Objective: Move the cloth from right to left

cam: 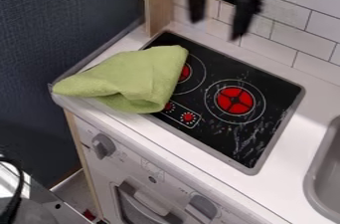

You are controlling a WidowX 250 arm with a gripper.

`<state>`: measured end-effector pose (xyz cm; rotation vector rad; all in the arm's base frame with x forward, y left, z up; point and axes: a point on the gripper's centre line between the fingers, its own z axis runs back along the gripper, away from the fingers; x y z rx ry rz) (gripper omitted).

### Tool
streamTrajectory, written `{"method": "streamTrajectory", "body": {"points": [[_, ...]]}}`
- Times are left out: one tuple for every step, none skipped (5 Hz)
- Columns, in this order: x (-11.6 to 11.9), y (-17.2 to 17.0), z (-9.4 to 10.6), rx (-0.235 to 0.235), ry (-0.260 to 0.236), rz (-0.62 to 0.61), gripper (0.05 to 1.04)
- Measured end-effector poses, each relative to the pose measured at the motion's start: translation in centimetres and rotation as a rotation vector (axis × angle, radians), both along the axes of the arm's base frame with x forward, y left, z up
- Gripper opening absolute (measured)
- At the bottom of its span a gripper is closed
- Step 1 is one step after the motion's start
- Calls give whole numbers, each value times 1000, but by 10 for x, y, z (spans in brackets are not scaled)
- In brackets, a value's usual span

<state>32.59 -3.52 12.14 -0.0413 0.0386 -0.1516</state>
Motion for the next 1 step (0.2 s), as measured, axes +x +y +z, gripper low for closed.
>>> {"method": "streamTrajectory", "body": {"points": [[1,-46,6,-97,-24,-64,999]]}}
